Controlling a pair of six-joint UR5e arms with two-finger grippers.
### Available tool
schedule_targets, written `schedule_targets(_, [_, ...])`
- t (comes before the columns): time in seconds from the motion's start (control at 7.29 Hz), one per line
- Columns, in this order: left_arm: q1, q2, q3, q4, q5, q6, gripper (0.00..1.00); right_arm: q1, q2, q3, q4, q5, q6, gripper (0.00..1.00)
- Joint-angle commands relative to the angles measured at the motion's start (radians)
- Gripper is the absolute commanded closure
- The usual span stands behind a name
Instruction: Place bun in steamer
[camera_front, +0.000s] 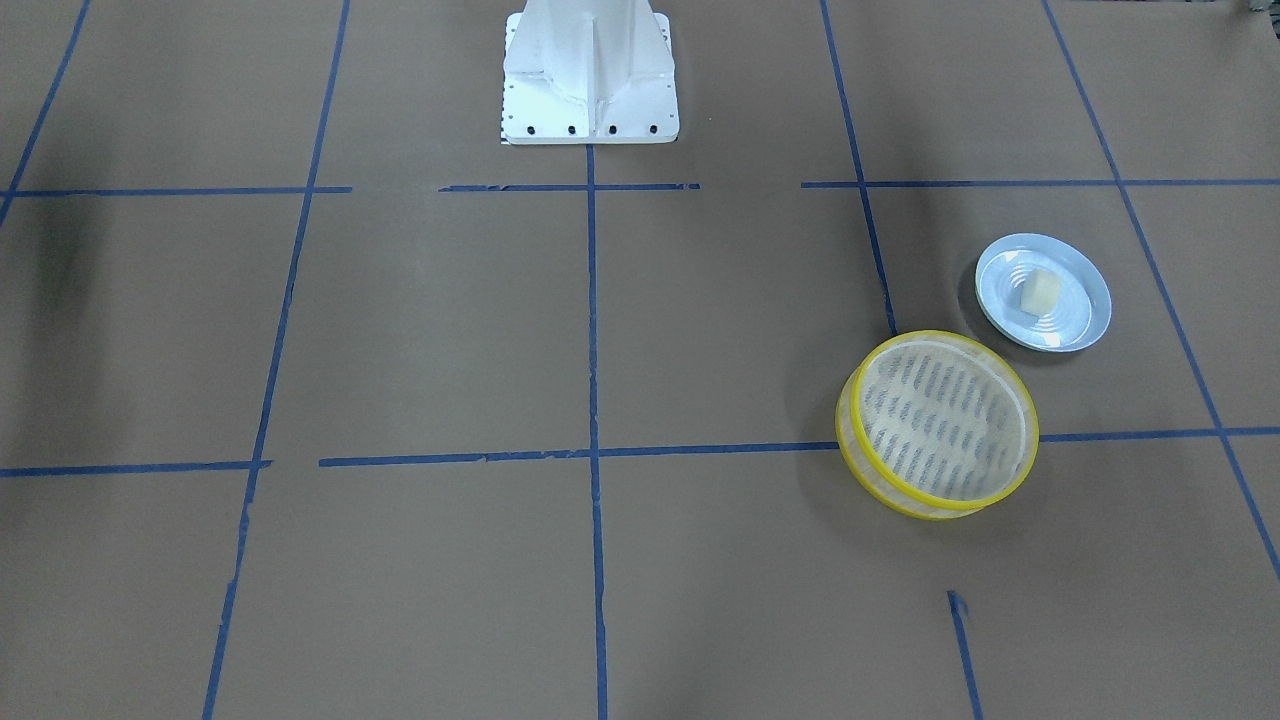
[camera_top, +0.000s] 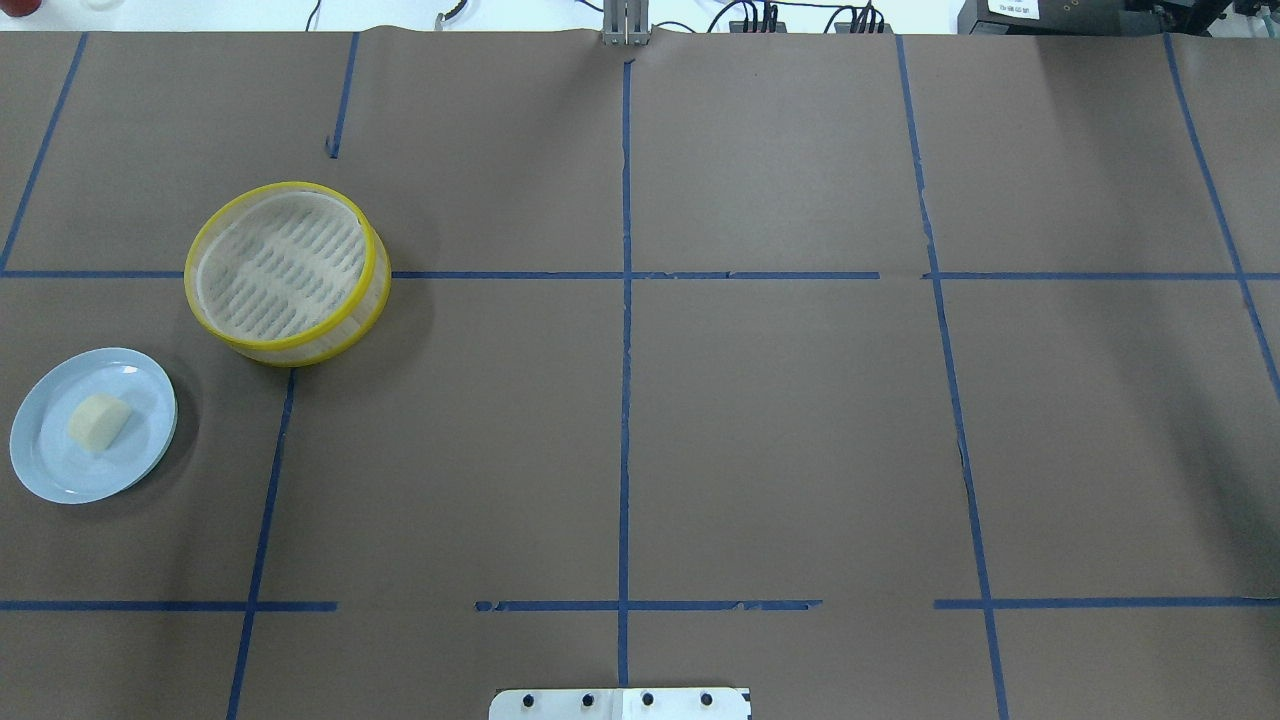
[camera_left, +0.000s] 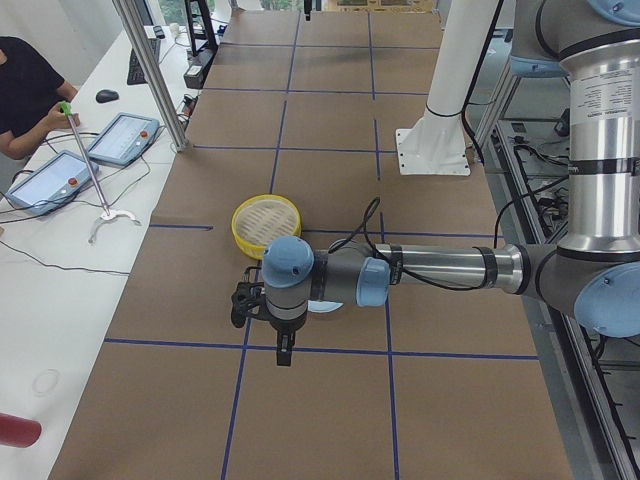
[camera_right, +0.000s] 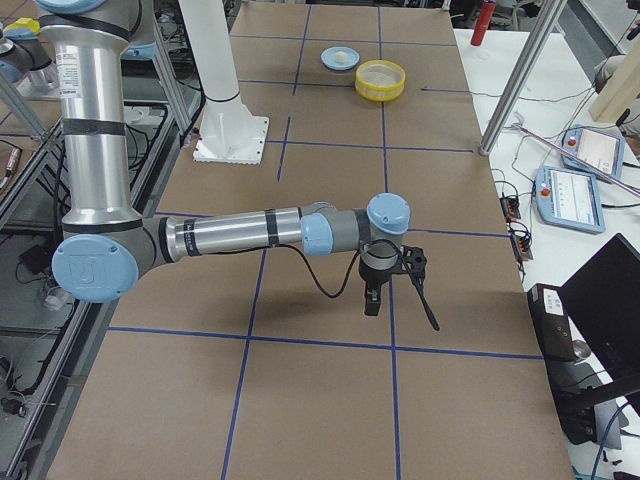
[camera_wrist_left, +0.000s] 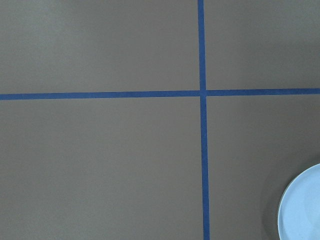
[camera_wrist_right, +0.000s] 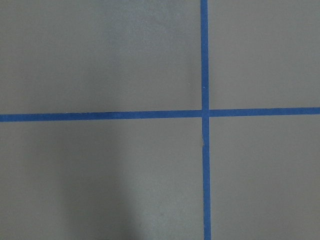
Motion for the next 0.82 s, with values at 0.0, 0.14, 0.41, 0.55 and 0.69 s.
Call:
schedule_targets(0.0, [0.006, -0.003, 0.008, -0.003, 0.0, 0.0, 0.0, -0.001, 0.0, 0.0, -0.001, 0.0, 0.0, 0.0])
schedule_targets(0.14, [0.006, -0.01, -0.001, -0.003, 0.0, -0.002, 0.0, 0.0, 0.0, 0.0, -0.001, 0.0, 0.0, 0.0])
schedule_targets(0.41, [0.026, -0.053, -0.012, -0.022, 0.0, 0.005, 0.0, 0.0, 0.0, 0.0, -0.001, 0.0, 0.0, 0.0])
schedule_targets(0.55, [0.098, -0.081, -0.041, -0.025, 0.0, 0.005, 0.0, 0.0, 0.0, 0.0, -0.001, 0.0, 0.0, 0.0])
schedule_targets(0.69, [0.209, -0.146, -0.053, -0.016, 0.011, -0.006, 0.0, 0.0, 0.0, 0.0, -0.001, 0.0, 0.0, 0.0])
